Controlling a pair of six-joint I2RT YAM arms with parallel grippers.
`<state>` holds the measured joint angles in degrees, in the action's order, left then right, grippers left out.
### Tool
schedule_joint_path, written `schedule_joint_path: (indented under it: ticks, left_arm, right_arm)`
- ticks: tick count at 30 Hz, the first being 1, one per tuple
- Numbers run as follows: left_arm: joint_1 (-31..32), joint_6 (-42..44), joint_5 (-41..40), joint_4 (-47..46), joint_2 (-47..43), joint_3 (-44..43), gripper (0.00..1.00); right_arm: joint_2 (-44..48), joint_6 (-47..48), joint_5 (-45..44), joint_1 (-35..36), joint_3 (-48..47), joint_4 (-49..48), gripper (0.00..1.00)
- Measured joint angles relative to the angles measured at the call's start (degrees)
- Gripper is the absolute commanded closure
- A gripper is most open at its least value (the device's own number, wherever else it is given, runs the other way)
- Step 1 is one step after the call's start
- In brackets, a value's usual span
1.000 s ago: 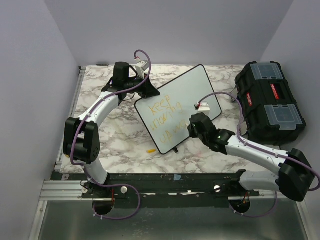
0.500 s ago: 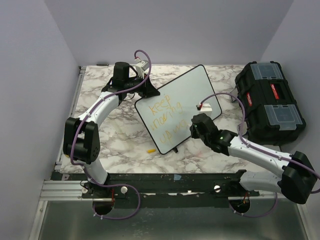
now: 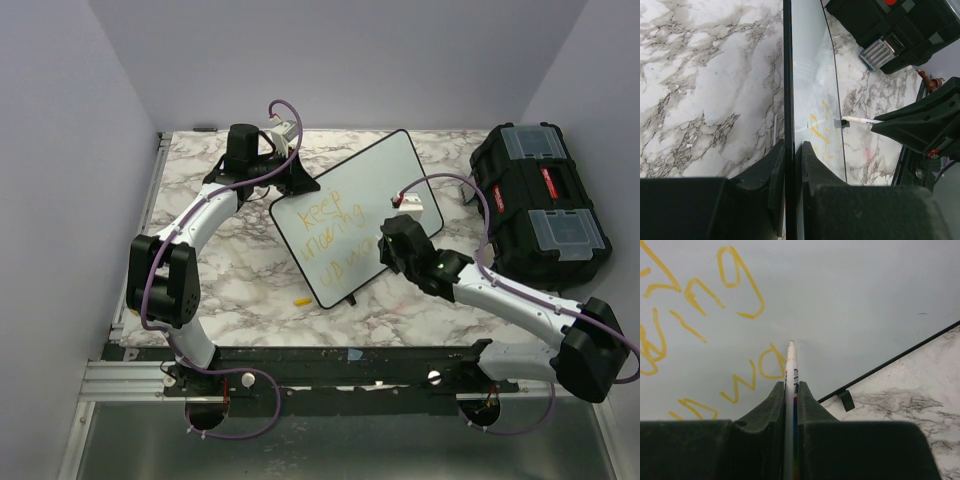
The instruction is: Write a sentence on the whiteboard
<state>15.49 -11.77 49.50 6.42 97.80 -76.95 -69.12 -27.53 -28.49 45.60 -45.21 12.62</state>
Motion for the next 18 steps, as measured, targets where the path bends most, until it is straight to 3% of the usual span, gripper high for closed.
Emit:
schedule_joint_path:
  ticks: [18]
  left_arm:
    - [0.0, 0.0, 0.0, 0.0, 0.0, 0.0, 1.0]
  right_arm:
    - [-3.5, 0.7, 1.5, -1.5, -1.1, -3.3, 0.99]
